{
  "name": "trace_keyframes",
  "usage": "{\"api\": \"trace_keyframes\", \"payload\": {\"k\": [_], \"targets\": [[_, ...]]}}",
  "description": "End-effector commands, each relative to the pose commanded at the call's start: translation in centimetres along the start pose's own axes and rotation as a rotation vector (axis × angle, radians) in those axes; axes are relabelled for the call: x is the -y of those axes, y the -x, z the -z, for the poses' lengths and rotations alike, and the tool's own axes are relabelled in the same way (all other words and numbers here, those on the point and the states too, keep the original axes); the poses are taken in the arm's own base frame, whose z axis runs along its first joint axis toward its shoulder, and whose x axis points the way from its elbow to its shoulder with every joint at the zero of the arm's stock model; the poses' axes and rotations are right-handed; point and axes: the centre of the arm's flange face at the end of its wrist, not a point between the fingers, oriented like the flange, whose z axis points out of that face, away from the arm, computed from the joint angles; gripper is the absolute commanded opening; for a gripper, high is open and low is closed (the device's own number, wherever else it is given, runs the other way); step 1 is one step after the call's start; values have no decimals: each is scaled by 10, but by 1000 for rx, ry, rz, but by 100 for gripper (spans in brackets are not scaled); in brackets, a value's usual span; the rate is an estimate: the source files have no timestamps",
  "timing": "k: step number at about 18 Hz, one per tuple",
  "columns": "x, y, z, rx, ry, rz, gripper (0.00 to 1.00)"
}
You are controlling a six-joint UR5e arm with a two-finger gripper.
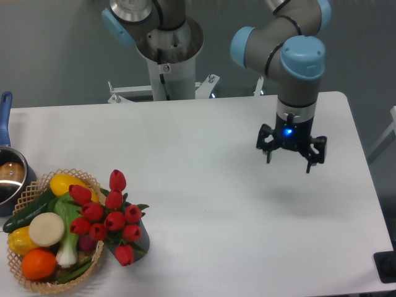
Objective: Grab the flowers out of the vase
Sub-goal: 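Move the open gripper toward the red tulips in the black vase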
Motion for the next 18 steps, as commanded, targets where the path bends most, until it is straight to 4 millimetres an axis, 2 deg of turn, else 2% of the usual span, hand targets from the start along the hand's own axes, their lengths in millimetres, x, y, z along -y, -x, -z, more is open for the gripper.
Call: {"api": "trace_keyframes", "payload": {"k": [4,10,16,18], "targets": [[26,-18,5,-22,-62,22,100],[49,-32,17,-151,-277,14,100],[70,-50,18,-303,-470,4,100],[84,-67,18,-348,-509,-19,100]]}}
